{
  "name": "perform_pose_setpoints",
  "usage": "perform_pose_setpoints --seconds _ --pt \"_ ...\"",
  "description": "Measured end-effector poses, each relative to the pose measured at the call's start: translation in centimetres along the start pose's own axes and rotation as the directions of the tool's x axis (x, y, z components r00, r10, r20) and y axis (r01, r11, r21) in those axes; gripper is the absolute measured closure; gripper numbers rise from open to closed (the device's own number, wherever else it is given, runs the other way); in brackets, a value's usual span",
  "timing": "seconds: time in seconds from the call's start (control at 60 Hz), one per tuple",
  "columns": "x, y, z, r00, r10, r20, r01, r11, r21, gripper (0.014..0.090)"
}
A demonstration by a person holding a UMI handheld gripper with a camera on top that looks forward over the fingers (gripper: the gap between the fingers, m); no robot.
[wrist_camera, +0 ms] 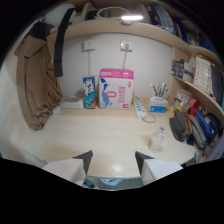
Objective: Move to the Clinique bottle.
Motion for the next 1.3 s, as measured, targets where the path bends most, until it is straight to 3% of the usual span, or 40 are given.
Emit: perform_pose_setpoints --seconds 0.333,0.967,1.3 --pt "8.8 5.0 1.7 0.996 0.056 -0.072 -0.056 0.998 -0.008 0.0179" --pt "17.1 4.2 13.0 0.999 0.024 -0.028 -0.024 1.0 0.003 0.0178" --pt "18.2 4.1 14.7 1.0 0.013 -0.012 -0.013 1.0 -0.005 0.0175"
